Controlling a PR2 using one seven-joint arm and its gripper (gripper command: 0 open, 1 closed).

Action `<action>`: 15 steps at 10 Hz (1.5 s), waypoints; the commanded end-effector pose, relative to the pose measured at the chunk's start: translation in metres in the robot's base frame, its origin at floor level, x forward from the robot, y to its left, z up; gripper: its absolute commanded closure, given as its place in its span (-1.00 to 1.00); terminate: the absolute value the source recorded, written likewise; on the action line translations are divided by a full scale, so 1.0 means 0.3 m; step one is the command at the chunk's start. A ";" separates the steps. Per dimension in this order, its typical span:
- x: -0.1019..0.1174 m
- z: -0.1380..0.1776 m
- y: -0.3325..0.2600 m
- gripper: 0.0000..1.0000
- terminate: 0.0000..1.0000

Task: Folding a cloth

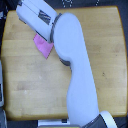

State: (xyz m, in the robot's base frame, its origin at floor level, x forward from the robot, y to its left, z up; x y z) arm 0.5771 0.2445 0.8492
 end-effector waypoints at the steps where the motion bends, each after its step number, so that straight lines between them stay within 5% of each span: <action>1: 0.051 0.440 -0.102 -1.00 -1.00; 5: 0.037 0.532 -0.301 -1.00 -1.00; 11: -0.231 0.595 -0.988 -1.00 -1.00; 15: -0.331 0.597 -1.296 -1.00 -1.00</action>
State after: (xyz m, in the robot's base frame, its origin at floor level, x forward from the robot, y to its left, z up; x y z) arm 0.5198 -0.0190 1.0250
